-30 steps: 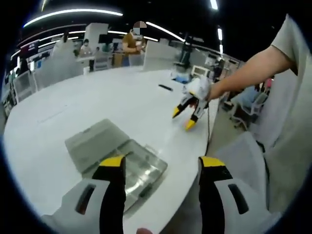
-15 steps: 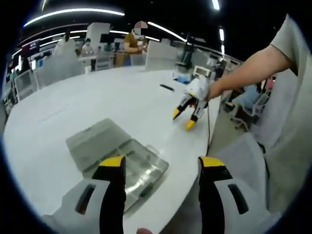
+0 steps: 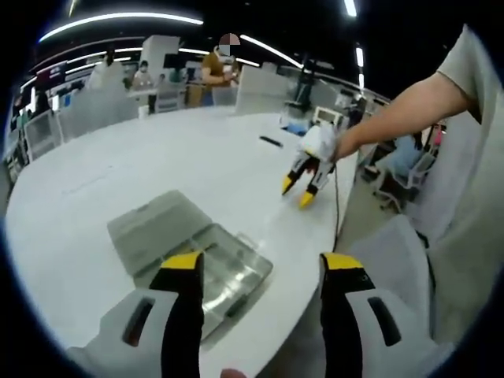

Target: Insert the divider into the dual guide fixture by aligning both edges with the guide slots and pushing it downward to the bottom, including one-sided entry, uneven engagement, binding, and posture correction.

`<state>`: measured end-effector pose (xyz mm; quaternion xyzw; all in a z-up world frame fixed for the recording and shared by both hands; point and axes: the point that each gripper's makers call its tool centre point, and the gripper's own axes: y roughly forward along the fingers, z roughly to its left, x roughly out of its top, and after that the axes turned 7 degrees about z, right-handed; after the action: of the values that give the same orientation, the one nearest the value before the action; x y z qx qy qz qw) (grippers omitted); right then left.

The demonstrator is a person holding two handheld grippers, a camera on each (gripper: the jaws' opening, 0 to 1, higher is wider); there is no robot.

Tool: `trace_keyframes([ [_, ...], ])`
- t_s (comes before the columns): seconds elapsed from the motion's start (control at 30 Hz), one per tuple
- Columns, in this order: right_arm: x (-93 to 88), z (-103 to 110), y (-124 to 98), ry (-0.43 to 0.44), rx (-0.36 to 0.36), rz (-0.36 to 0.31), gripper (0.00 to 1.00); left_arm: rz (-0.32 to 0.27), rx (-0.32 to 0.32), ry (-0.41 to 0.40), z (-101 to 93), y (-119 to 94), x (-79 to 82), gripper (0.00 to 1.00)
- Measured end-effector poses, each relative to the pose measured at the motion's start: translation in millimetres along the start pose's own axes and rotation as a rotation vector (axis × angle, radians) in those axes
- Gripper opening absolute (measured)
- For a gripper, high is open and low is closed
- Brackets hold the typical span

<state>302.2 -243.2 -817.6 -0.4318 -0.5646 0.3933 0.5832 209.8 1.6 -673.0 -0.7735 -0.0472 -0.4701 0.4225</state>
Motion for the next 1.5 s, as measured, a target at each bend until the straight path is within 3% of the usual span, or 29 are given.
trace_keyframes([
  [0.93, 1.4, 2, 0, -0.025, 0.003, 0.100, 0.27, 0.006, -0.016, -0.010, -3.9, -4, -3.3, 0.55],
  [1.5, 25.5, 3, -9, -0.055, -0.032, 0.078, 0.27, 0.001, -0.008, -0.015, -3.4, -4, -5.6, 0.55],
])
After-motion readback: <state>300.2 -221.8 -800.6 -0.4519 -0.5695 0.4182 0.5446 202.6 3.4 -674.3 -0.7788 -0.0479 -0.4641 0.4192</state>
